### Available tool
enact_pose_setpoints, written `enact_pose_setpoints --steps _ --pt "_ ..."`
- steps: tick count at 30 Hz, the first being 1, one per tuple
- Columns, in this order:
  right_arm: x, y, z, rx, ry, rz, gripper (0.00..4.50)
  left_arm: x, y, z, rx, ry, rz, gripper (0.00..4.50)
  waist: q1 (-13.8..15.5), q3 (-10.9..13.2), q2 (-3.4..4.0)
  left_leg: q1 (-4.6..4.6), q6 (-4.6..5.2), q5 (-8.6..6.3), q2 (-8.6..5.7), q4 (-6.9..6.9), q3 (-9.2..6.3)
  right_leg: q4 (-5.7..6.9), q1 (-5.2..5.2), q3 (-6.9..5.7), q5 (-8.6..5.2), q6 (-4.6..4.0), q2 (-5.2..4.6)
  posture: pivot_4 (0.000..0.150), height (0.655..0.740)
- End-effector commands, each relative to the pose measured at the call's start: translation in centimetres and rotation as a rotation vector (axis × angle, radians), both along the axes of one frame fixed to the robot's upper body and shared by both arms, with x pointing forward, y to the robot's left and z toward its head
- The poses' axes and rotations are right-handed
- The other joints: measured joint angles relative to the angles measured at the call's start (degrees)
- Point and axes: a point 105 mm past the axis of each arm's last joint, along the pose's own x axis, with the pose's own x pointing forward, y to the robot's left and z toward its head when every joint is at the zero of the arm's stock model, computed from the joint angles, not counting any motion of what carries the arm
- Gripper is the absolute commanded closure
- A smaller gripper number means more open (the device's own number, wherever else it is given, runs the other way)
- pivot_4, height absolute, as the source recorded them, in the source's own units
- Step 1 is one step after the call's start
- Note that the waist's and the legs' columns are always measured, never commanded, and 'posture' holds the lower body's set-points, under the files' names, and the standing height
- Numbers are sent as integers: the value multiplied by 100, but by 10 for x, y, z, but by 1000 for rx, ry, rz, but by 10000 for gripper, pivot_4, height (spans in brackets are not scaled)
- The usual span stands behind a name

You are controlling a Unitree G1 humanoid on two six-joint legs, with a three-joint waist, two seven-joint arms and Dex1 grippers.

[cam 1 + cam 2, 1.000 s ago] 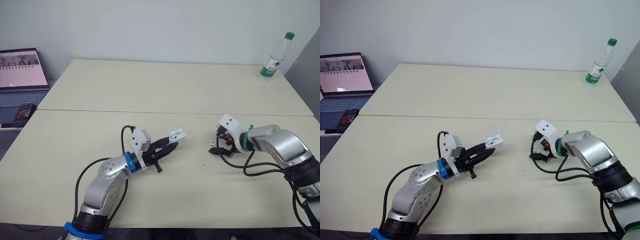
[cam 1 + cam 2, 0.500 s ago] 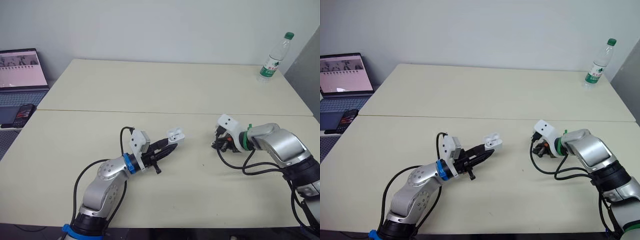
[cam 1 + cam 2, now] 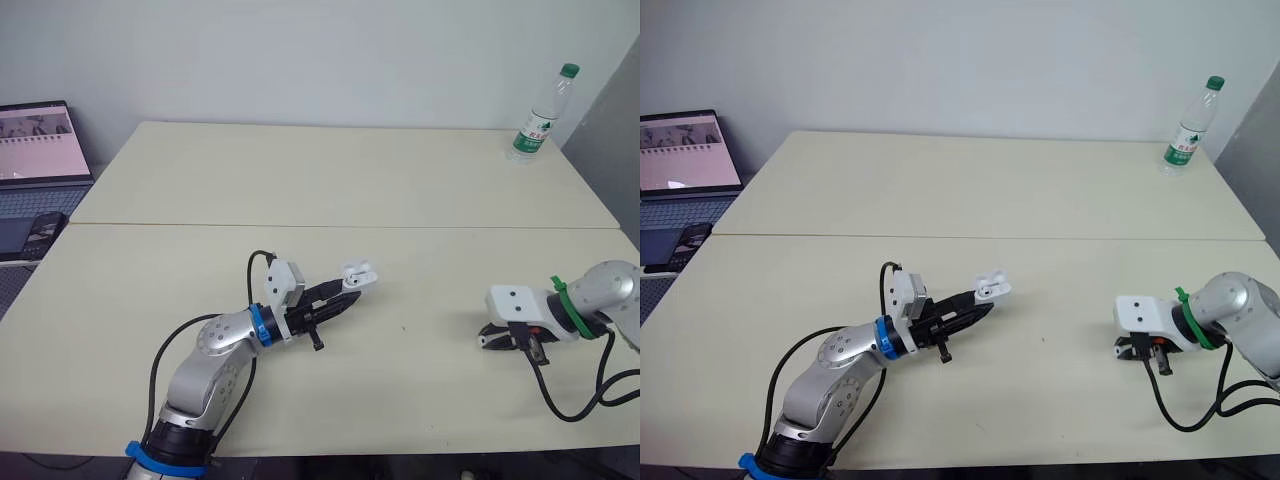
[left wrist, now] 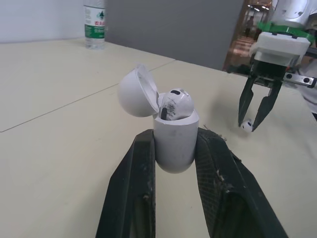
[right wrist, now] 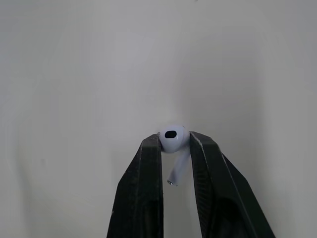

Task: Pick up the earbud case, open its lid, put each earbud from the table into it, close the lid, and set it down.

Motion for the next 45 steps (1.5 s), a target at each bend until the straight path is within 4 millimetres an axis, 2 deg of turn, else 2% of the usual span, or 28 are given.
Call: enact_pose_setpoints --steps 1,5,12,17,23,24,27,29,34,39,45 --pt "5 -4 4 -23 -71 120 40841 -3 -5 11 -14 -45 -32 37510 0 0 1 6 0 0 3 0 -1 0 5 0 0 1 6 1500 7362" --pt "14 -15 -3 -55 -105 172 40841 -4 -7 12 -18 -45 -37 37510 2 2 3 17 0 1 -2 4 4 0 17 2 1 1 7 1500 7362" --pt "10 -35 -7 -94 -79 227 40841 -6 -7 11 -20 -39 -35 37510 33 2 3 12 0 0 -7 4 4 -4 19 4 13 -20 -2 1500 7362" --pt "14 -49 -6 -161 -112 246 23316 -4 -8 13 -37 -40 -29 37510 33 2 4 17 0 0 -7 4 2 -4 26 3 14 -21 -6 1500 7362" --pt "11 -54 12 -218 -137 185 1136 -2 -7 12 -33 -40 -29 37510 37 3 10 29 0 1 -7 5 0 -3 40 5 14 -21 -10 1500 7362" --pt "7 -53 14 -237 -124 169 152 -2 -7 11 -33 -39 -29 37510 38 3 17 28 0 1 -7 5 0 -3 39 5 14 -21 -12 1500 7362" --pt "-7 -48 14 -304 -63 91 152 -2 -8 10 -33 -34 -31 37510 38 1 20 25 0 1 -6 4 -11 -3 39 6 12 -23 -14 1500 7362" --pt "-9 -40 12 -333 -79 40 152 -1 -9 8 -35 -29 -33 37510 29 1 21 26 -1 1 -4 3 -17 -1 40 5 12 -24 -14 1500 7362" --pt "0 -40 8 -425 -143 -103 152 -2 -12 8 -39 -21 -48 37510 34 -1 24 28 -3 2 -7 8 -11 0 40 3 4 -4 -14 1500 7362" --pt "6 -38 6 -478 -158 -152 152 -1 -13 7 -38 -20 -52 37510 31 0 23 27 -2 2 -9 11 -1 -2 39 1 6 -8 -14 1500 7362" --pt "8 -24 2 -433 -107 -240 152 -4 -12 6 -37 -17 -54 37510 32 0 23 22 -2 2 -8 8 -8 -2 34 1 8 -16 -11 1500 7362"
